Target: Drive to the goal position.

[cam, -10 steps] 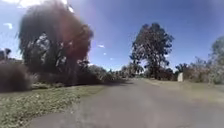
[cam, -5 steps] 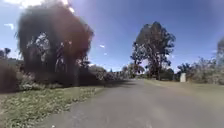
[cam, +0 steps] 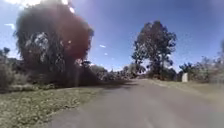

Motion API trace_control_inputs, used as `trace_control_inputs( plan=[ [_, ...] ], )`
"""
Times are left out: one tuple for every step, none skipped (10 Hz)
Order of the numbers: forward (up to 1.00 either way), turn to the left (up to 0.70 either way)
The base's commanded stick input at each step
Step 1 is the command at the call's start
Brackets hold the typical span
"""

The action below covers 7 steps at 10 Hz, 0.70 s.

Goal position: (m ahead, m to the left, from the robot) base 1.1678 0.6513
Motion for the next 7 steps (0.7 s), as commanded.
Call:
trace_control_inputs(
  plan=[
    [1.00,-0.09],
    [1.00,-0.12],
    [1.00,-0.15],
    [1.00,-0.17],
    [1.00,-0.20],
    [1.00,-0.23],
    [1.00,-0.26]
  ],
)
